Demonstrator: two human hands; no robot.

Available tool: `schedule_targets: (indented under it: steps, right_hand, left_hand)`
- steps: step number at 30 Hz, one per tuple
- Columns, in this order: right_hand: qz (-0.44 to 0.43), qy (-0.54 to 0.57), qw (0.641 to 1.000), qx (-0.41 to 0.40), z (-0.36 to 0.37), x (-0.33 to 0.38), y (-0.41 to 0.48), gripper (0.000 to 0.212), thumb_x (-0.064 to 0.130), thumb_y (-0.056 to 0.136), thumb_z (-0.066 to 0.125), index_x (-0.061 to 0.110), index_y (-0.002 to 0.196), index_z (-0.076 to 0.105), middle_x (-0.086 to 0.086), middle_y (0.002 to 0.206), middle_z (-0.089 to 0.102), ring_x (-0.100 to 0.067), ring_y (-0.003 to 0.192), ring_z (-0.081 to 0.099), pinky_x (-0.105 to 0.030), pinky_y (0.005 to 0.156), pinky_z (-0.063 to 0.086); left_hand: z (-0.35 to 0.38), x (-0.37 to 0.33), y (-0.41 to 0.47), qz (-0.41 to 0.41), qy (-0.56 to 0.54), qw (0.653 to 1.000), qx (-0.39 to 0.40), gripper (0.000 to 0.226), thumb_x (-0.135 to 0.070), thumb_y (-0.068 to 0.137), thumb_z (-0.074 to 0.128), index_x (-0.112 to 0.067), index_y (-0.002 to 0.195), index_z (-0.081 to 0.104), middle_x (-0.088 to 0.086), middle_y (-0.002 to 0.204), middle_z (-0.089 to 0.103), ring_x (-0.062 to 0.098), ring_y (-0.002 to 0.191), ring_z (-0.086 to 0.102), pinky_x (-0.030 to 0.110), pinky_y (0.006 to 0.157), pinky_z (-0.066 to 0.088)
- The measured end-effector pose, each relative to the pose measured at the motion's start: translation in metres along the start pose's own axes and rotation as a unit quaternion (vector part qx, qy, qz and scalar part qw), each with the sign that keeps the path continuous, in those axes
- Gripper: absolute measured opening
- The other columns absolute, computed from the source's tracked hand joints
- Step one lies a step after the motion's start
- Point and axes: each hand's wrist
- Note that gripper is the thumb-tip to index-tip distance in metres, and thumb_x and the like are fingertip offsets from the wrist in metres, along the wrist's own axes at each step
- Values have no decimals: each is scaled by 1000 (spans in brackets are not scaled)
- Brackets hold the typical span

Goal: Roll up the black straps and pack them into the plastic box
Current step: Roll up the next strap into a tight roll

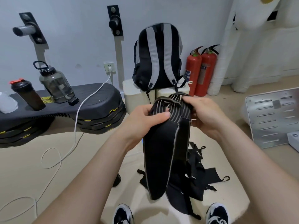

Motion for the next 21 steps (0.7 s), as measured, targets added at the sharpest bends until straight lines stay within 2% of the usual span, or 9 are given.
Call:
schedule_targets:
  steps: [2, 4, 6, 8, 10, 13, 16, 18, 21]
  right_hand:
    - [-9, 63, 998, 3, 2, 2, 1, 21, 26, 98, 59, 14, 86, 72, -1, 78, 70, -15, 72, 65, -37, 72, 52]
    - [-16, 122, 992, 4, 2, 4, 1, 21, 24, 98, 59, 13, 88, 73, -6, 87, 73, -21, 82, 67, -44, 84, 50]
    - [-20, 155, 988, 4, 4, 7, 3, 20, 24, 98, 58, 12, 91, 73, -5, 88, 75, -18, 80, 69, -39, 82, 52]
    - [-20, 154, 988, 7, 7, 8, 4, 20, 24, 99, 57, 11, 93, 71, -4, 85, 75, -16, 74, 70, -32, 72, 55]
    - [-21, 123, 992, 14, 12, 4, 5, 23, 25, 100, 55, 9, 94, 69, -6, 85, 74, -19, 75, 69, -35, 74, 55]
    - [-15, 99, 995, 15, 17, 1, 6, 28, 30, 102, 53, 7, 100, 68, -10, 93, 72, -24, 85, 68, -44, 87, 54]
    - [-9, 139, 989, 45, 14, -1, 6, 34, 38, 102, 52, 10, 103, 70, -3, 90, 75, -17, 84, 71, -33, 76, 59]
    - [20, 141, 983, 113, 11, -5, 4, 48, 51, 98, 51, 11, 115, 71, -6, 104, 75, -18, 97, 72, -35, 81, 59]
    - [79, 105, 971, 198, 13, -15, -3, 52, 52, 97, 50, 12, 127, 65, -7, 100, 72, -19, 84, 71, -34, 66, 60]
  left_hand:
    - [2, 3, 1, 0, 35, 999, -8, 15, -20, 96, 63, -11, 89, 73, 5, 87, 75, 16, 83, 70, 31, 79, 54]
    - [1, 7, 2, 12, 30, 999, -11, 19, -19, 98, 60, -19, 85, 73, -1, 85, 73, 12, 85, 69, 31, 81, 53]
    - [-2, 10, 3, 14, 32, 999, 12, 21, -16, 96, 62, -28, 84, 75, -4, 87, 72, 11, 89, 68, 34, 89, 54]
    - [-3, 12, 2, -14, 44, 997, 69, 9, -18, 89, 67, -20, 89, 76, 3, 93, 74, 17, 92, 69, 38, 91, 54]
    - [2, 15, 2, -28, 54, 994, 93, 12, -19, 86, 68, -12, 92, 75, 5, 94, 75, 18, 92, 70, 34, 86, 57]
    - [8, 15, 7, -21, 38, 997, 58, 11, -18, 90, 66, -11, 90, 75, 1, 91, 76, 13, 90, 71, 24, 81, 54]
    - [7, 13, 11, -19, 27, 999, 14, 24, -32, 84, 68, -10, 89, 76, 6, 92, 77, 16, 89, 71, 28, 83, 53]
    - [7, 13, 13, -13, 4, 1000, -25, 24, -31, 89, 66, -9, 89, 75, 8, 92, 77, 18, 87, 71, 31, 82, 53]
    - [6, 12, 16, -5, -21, 996, -90, 21, -27, 96, 63, -10, 94, 75, 11, 95, 77, 24, 91, 72, 39, 88, 55]
Point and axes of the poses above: each hand's wrist, its own y-axis towards the middle knuckle, its own z-axis out of the palm, x = y × z
